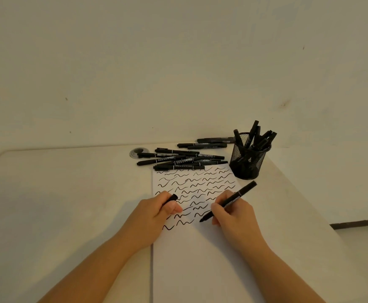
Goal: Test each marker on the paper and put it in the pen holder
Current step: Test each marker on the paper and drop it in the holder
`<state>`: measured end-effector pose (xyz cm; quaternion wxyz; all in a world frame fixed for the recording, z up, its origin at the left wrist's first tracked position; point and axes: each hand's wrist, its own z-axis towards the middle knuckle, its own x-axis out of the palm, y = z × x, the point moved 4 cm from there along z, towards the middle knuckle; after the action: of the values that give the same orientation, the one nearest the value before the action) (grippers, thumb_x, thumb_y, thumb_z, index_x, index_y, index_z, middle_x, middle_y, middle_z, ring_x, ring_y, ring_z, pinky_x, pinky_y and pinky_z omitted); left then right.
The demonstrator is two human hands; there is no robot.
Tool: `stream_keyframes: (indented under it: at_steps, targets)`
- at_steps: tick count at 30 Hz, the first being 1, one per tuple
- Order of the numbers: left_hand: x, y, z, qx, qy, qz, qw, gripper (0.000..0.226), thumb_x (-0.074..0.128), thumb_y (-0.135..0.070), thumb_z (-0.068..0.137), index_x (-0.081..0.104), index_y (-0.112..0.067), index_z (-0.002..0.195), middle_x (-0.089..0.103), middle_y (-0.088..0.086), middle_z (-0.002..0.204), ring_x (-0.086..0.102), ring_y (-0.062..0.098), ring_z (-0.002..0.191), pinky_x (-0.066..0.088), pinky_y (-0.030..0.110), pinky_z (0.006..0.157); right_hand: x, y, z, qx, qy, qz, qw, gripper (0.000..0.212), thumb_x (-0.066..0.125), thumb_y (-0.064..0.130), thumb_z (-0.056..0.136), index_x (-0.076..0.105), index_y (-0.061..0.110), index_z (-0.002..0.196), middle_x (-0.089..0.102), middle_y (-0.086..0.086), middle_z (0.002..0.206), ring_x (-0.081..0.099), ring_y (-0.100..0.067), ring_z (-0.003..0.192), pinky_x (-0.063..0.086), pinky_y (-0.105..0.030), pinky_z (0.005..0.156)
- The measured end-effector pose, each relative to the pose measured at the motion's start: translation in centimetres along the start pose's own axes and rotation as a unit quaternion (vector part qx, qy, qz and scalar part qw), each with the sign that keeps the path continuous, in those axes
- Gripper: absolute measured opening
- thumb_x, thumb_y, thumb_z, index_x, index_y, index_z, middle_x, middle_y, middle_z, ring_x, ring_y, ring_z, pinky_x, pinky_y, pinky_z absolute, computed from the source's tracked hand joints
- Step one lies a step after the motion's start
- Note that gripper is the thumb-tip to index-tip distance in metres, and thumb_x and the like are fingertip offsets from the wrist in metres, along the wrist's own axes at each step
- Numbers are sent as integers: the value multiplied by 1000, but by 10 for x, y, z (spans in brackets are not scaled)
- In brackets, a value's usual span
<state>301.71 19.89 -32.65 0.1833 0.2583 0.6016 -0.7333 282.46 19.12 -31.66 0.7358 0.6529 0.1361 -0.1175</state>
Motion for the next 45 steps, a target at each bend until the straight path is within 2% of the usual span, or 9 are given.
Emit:
stream_keyframes:
  at_steps: [3,7,12,16,20,23,27,34,45]
  targets:
    - [1,2,1,-2,-5,-2,1000,25,39,-29,96,54,-38,77,69,-25,89,61,-8,89,48,19,80,5,2,-3,-22,31,-27,999,19,58,15,82,55,21,65,63,1,53,51,-2,49,42,-14,51]
    - [1,0,0,1,-5,-3,1000,25,39,-29,96,54,-38,78,67,-31,89,61,-10,89,47,15,79,-1,-1,-3,-27,-3,-40,999,20,57,16,82,52,20,63,56,-6,54,44,-7,49,38,-20,49]
    - [0,-2,-2,1,-7,-7,1000,23,40,-29,96,58,-33,83,66,-31,90,60,-10,89,48,17,80,-11,-3,-5,-38,-56,-60,996,24,58,14,82,50,22,61,50,5,49,44,-4,48,35,-16,47]
    - [0,-4,-4,6,-9,0,1000,18,44,-30,94,58,-35,83,67,-29,87,64,-1,82,51,25,76,-19,1,-4,-53,-114,33,991,15,58,18,84,55,26,72,64,10,64,57,-2,60,42,-12,53]
    - [0,-13,-9,43,-27,14,999,17,53,-31,90,57,-44,80,67,-19,75,49,3,53,39,10,53,-17,1,-2,-24,-61,170,983,19,58,4,85,61,20,76,61,1,56,53,-6,50,41,-15,46]
    - [5,-19,-11,71,-13,34,997,17,55,-31,89,56,-43,77,62,-22,75,53,-3,63,38,7,58,-14,2,-3,-9,10,263,965,25,54,4,87,66,20,71,60,-2,55,50,-13,49,40,-21,42]
    - [10,-16,-11,71,0,58,996,11,55,-35,88,57,-42,80,62,-16,76,53,-1,70,37,10,59,-12,4,-2,4,59,340,938,22,51,29,76,68,20,65,58,-7,52,49,-15,45,38,-21,39]
    - [13,-20,-13,95,6,82,992,9,47,-47,82,56,-44,84,58,-15,73,51,5,73,35,13,59,-6,0,-4,7,67,296,953,23,45,5,91,59,12,73,60,-11,53,51,-16,44,40,-21,40]
    - [21,-33,-18,136,1,86,987,17,32,-56,84,44,-49,74,50,-18,63,47,5,67,32,13,58,3,10,-12,-57,102,224,968,8,59,0,83,56,5,78,61,-6,54,52,-14,47,42,-21,43]
